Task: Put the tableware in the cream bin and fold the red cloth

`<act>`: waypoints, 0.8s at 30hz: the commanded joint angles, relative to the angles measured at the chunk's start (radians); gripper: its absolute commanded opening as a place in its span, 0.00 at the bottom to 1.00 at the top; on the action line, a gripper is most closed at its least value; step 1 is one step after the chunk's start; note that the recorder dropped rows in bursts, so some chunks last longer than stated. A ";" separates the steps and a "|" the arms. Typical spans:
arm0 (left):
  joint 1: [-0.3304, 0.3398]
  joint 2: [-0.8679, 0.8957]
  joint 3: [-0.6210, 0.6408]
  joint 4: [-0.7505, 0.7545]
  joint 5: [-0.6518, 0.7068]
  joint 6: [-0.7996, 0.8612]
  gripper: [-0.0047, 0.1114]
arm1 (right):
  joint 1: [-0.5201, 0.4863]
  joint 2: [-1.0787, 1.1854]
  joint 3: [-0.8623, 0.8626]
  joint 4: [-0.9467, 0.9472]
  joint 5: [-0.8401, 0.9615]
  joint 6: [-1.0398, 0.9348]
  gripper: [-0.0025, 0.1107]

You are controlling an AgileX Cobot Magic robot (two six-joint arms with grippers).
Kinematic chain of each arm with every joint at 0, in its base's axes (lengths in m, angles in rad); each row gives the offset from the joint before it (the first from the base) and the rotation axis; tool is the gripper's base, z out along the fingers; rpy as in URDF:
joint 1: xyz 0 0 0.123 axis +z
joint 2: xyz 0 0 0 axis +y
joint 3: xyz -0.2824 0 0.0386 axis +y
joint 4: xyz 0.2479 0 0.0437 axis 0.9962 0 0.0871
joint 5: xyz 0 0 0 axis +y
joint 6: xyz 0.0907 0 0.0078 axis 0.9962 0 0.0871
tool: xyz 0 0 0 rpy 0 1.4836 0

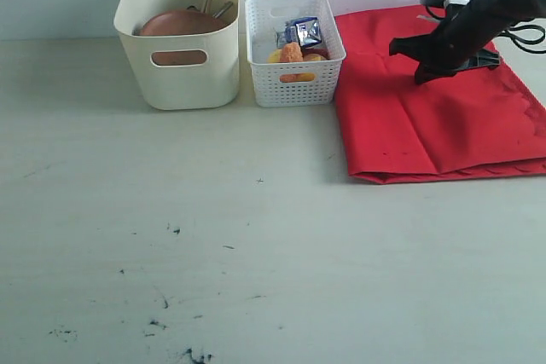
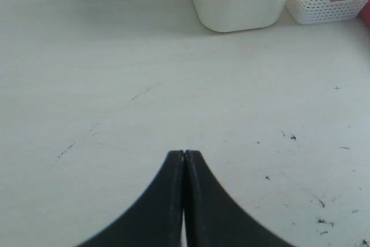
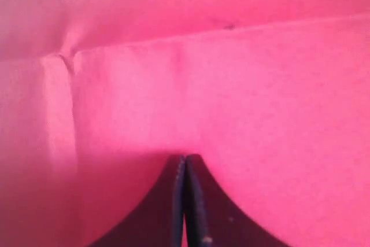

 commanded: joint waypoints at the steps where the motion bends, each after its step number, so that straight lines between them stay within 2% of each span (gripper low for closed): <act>1: 0.002 -0.005 0.002 0.004 -0.001 -0.010 0.04 | 0.000 0.083 -0.009 0.007 0.090 0.013 0.02; 10: 0.002 -0.005 0.002 0.004 -0.003 -0.010 0.04 | 0.000 0.010 -0.063 0.007 0.181 0.013 0.02; 24: 0.002 -0.005 0.002 0.004 -0.082 -0.010 0.04 | 0.000 -0.421 -0.057 -0.008 0.322 0.013 0.02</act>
